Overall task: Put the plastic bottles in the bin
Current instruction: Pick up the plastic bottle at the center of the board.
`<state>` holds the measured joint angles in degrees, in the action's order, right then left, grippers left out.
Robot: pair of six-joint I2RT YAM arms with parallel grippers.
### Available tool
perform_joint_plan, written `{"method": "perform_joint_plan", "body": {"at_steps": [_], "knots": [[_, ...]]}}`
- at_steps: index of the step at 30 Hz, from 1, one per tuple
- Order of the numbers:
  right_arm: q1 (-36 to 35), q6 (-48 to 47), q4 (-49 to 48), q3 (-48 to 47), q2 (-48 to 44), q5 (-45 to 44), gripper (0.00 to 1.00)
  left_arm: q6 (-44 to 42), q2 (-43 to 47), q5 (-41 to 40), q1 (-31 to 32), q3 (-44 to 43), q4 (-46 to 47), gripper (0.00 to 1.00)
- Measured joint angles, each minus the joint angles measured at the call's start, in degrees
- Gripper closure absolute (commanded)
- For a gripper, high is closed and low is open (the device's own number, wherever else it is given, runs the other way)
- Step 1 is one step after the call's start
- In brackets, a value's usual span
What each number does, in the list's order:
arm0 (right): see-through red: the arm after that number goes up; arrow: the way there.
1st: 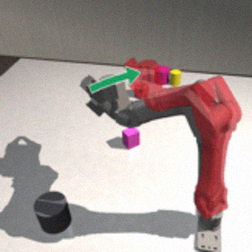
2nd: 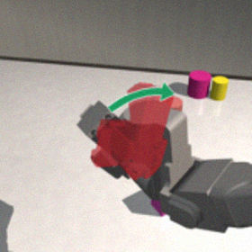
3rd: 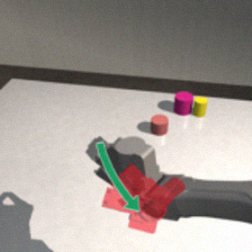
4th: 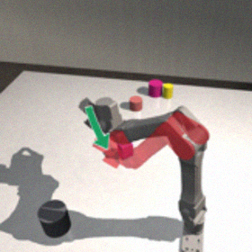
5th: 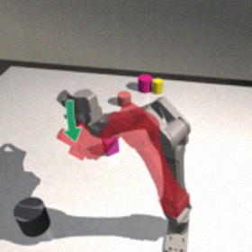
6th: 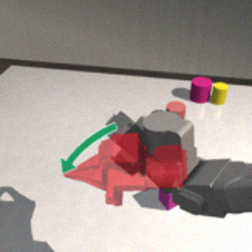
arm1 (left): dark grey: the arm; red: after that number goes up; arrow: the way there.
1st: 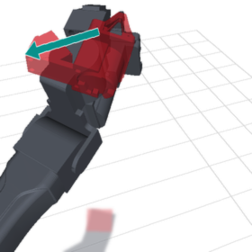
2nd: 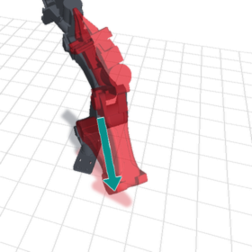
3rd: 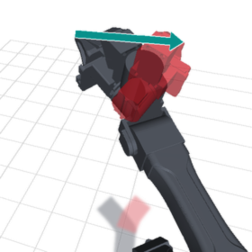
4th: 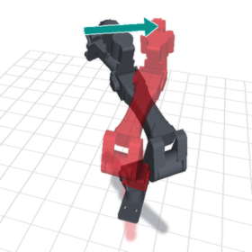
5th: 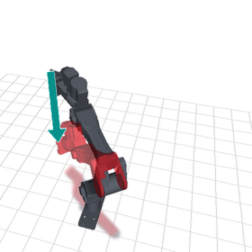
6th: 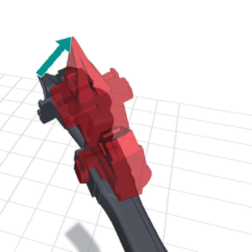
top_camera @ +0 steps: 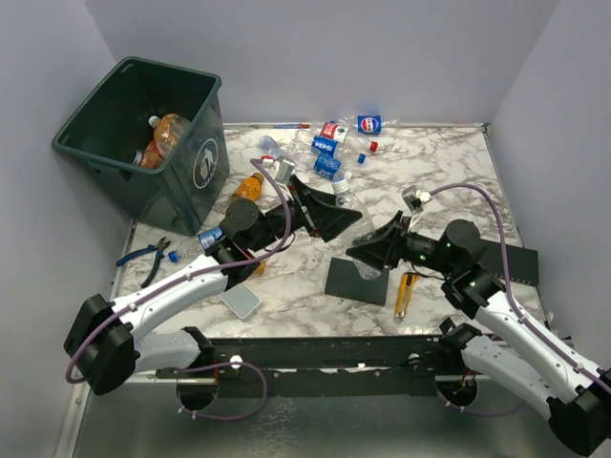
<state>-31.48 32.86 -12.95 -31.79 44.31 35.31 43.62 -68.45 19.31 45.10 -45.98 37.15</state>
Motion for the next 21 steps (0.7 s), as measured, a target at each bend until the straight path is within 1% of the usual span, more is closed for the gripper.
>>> {"method": "perform_joint_plan", "body": {"at_steps": [4,5,8,11,15,18,20,21], "knots": [[0.0,-2.1,1.1,-0.1,-0.9,-0.1,0.74,-0.3,3.7,-3.4,0.1,0.0,-2.0,0.01],[0.0,-2.6,1.1,-0.1,-0.9,0.0,0.75,-0.3,5.1,-4.7,-0.3,0.0,-2.7,0.03],[0.0,-3.3,1.0,-0.1,-0.8,0.2,0.76,0.3,6.9,-5.9,-2.3,-0.5,-3.0,0.16],[0.0,-3.5,0.5,0.0,-0.7,0.2,0.77,2.1,5.1,-4.9,-4.4,-3.1,-3.7,0.25],[0.0,-4.0,0.0,0.0,-0.5,0.4,0.77,5.2,-0.1,-1.5,-5.7,-7.0,-5.3,0.31],[0.0,-4.4,0.0,0.0,-0.2,0.4,0.78,6.8,-2.4,1.0,-5.7,-7.6,-6.9,0.37],[0.0,-4.5,-0.1,0.0,0.1,0.4,0.78,7.3,-3.1,2.4,-5.7,-7.6,-7.6,0.44],[0.0,-4.5,-0.1,0.0,0.3,0.4,0.79,7.6,-3.4,3.2,-5.7,-7.7,-7.9,0.5]]}}
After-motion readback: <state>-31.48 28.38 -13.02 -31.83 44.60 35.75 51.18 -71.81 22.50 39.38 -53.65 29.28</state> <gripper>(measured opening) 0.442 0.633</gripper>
